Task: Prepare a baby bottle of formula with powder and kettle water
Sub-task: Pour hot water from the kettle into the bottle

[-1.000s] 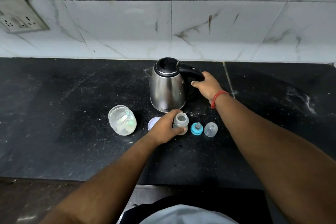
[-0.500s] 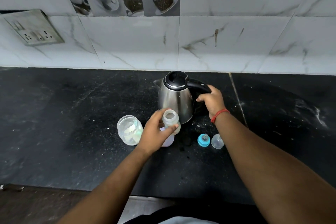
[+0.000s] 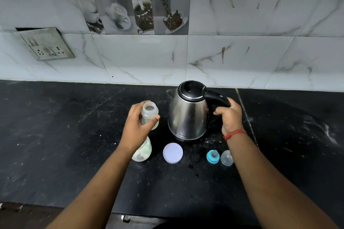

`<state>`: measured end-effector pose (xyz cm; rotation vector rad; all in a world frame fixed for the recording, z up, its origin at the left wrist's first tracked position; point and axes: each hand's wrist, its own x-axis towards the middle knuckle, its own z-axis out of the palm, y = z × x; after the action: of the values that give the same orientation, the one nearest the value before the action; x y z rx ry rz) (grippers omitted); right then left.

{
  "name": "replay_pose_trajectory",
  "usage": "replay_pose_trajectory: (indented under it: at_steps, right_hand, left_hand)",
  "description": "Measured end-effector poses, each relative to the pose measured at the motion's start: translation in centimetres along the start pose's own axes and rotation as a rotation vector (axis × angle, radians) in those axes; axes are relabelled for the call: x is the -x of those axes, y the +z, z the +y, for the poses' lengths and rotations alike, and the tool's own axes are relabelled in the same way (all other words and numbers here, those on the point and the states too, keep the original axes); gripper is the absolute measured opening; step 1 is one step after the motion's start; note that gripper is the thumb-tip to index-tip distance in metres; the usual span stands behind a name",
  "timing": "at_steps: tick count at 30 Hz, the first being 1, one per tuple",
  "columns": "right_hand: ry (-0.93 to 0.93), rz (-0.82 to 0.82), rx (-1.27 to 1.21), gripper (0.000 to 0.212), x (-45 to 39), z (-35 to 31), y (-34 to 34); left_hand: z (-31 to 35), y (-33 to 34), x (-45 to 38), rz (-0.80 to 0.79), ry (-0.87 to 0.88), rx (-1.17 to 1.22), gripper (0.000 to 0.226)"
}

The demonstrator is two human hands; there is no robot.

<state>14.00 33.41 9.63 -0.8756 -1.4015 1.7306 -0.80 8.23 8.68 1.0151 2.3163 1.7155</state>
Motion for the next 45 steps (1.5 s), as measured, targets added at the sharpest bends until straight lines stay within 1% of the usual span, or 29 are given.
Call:
replay_pose_trajectory:
  at_steps: [6,11,13,15,17,19,24,32,38,45]
  right_hand:
    - [-0.123,-0.021,0.008,0.041,1.5,-4.2,0.6]
    - [-0.181,-0.029,0.079,0.032,2.9,-6.9,0.8]
    - [-0.206,-0.037,0.122,0.028,3.4,-7.9,0.8]
    - [-0.234,-0.046,0.181,0.028,3.8,-8.8,0.8]
    - [-0.244,-0.049,0.226,0.028,4.2,-9.5,0.9]
    - [-0.244,-0.045,0.256,0.023,4.7,-10.1,0.9]
    - [-0.249,-0.034,0.349,0.018,5.7,-11.2,0.6]
    - [-0.254,-0.043,0.526,0.021,6.7,-12.3,0.1]
    - [-0.266,-0.062,0.647,0.024,7.7,-13.0,-0.1]
    - [-0.326,-0.072,0.769,0.028,8.3,-13.4,-0.2]
  left_hand:
    - [0.4,-0.4,-1.9,0.014,0.012,-0.008,0.048]
    - [1.3,-0.5,-2.1,-0.042,-0.006,0.06,0.043]
    - [1.6,-0.5,-1.9,-0.053,-0.005,0.06,0.042]
    - [2.0,-0.4,-1.7,-0.058,0.017,0.044,0.042]
    - [2.6,-0.5,-1.5,-0.063,0.044,0.022,0.045]
    - [3.1,-0.6,-1.3,-0.059,0.062,-0.005,0.048]
    - [3.5,-0.9,-0.5,-0.071,0.075,-0.036,0.044]
    - [2.9,-1.1,0.9,-0.112,0.052,-0.096,0.052]
    - [2.7,-0.8,2.5,-0.125,0.035,-0.095,0.051]
    - [2.5,-0.4,3.8,-0.152,0.019,-0.082,0.05]
